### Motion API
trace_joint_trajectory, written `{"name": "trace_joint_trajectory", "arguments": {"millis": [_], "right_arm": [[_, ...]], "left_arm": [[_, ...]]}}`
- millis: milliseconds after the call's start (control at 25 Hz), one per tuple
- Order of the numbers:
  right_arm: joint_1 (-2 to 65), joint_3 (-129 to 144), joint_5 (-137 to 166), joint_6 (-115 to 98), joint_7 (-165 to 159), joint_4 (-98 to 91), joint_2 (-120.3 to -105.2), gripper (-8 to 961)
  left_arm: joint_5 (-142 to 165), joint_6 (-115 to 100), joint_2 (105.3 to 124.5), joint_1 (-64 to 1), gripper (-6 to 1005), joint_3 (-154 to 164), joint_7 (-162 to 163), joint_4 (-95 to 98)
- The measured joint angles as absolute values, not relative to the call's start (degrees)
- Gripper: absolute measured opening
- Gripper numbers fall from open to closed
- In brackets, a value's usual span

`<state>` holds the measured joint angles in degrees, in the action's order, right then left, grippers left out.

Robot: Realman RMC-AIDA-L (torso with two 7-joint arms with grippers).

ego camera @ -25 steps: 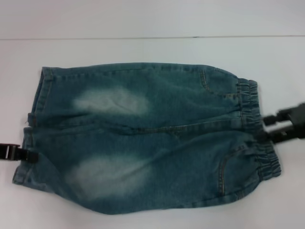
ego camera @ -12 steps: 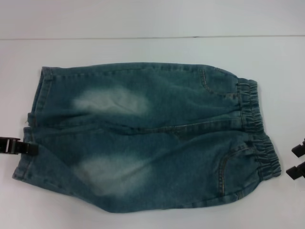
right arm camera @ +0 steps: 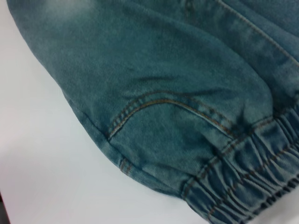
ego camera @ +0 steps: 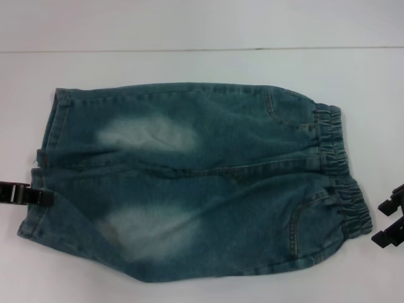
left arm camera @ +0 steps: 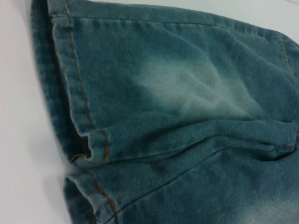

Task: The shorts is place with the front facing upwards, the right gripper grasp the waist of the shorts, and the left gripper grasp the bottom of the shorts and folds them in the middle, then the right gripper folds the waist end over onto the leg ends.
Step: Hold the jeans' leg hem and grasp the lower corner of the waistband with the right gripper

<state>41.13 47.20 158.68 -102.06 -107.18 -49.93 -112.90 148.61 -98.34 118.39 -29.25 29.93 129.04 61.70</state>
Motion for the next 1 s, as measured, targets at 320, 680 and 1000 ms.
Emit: {"name": "trace_joint_trajectory", "arguments": {"millis": [320,680,1000], "right_arm": [[41.5,48.5,158.8,-101.3,-107.2,-49.9,-114.20,775],[42.0,49.1,158.8,-100.1,-107.3,-49.4,-115.75,758],[42.1,48.1,158.5,-99.9,-107.3,-49.0,-115.84,743]], "left_arm": [[148.6,-98.0,118.22,-29.8,37,30.0,129.0,61.5],[148.6,-97.7,118.14,-29.8,37,30.0,129.0,61.4],[148.6,-97.1,118.12,-29.8,37,29.7,128.3,61.2]]}}
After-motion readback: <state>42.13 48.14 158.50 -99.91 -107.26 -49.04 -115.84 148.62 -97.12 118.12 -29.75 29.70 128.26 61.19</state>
